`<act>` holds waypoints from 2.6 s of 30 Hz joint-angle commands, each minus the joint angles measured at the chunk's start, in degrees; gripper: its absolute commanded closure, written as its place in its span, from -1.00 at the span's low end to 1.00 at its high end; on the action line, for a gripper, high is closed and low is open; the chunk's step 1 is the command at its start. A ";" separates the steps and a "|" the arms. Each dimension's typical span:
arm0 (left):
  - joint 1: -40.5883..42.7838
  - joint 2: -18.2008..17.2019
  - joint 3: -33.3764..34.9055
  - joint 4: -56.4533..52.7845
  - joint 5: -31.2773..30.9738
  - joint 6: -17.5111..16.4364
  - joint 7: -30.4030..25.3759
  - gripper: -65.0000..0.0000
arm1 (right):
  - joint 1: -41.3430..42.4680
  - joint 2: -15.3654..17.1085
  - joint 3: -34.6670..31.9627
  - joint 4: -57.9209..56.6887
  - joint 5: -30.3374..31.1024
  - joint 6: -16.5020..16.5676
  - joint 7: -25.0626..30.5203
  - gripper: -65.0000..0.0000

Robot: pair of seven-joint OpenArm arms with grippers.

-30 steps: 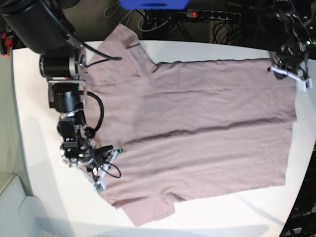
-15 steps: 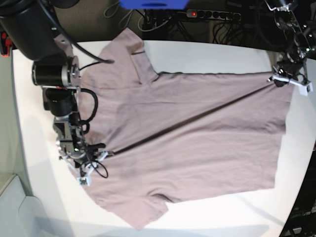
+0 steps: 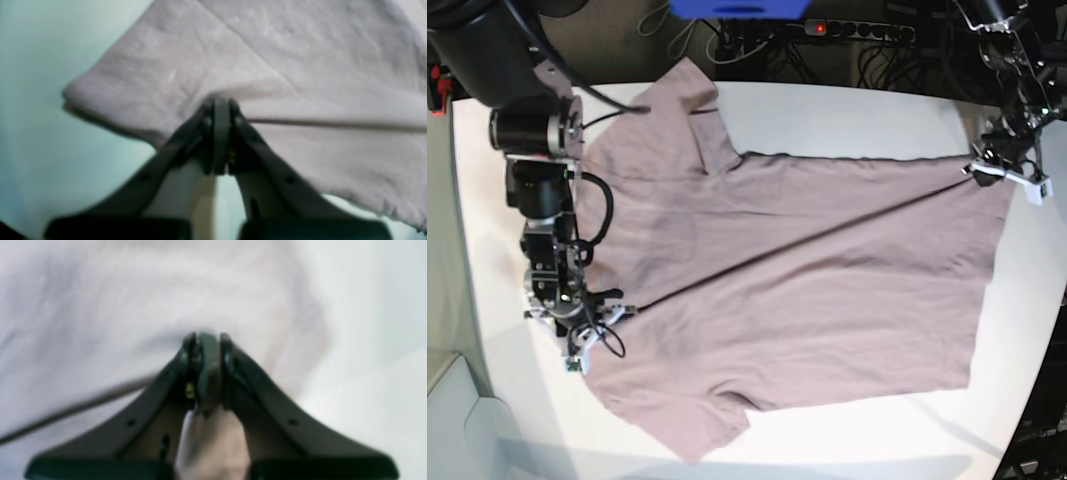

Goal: Layout the t-shirt on the table in an organized manner, then fold the t-shirt properly
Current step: 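Release the shirt and raise both grippers toward the collar corners, then lower both grippers onto the shirt's shoulder corners at the collar edge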

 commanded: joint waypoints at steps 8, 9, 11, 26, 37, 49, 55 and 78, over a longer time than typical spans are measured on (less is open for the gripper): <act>0.40 3.06 -0.16 10.45 0.51 0.32 1.62 0.99 | -9.80 -0.91 0.38 36.85 0.28 8.57 -22.85 0.87; 0.40 3.42 -0.16 11.59 0.51 0.32 1.62 0.99 | -12.61 -1.53 0.29 41.78 0.28 8.65 -26.37 0.87; 0.40 4.38 0.10 13.79 0.51 0.32 1.71 0.99 | -18.76 -2.23 0.20 49.42 0.28 8.74 -30.94 0.87; 0.49 3.15 -0.34 15.55 0.60 0.32 5.31 0.99 | -39.33 -0.03 0.47 52.59 0.20 8.74 -25.40 0.87; 2.42 3.24 -0.34 15.55 0.60 0.32 5.31 0.99 | -38.89 4.63 3.02 51.62 0.11 8.74 -25.32 0.87; 5.67 3.59 -0.34 15.55 0.51 0.23 5.40 0.98 | -41.44 4.63 3.11 63.93 0.28 8.83 -25.76 0.87; 7.34 3.24 -0.43 16.08 0.51 0.23 9.35 0.73 | -45.40 1.90 3.02 73.34 0.28 8.83 -25.84 0.87; 12.88 3.33 -5.17 16.96 0.60 0.23 11.38 0.65 | -48.39 0.32 3.46 73.69 0.02 16.65 -25.84 0.87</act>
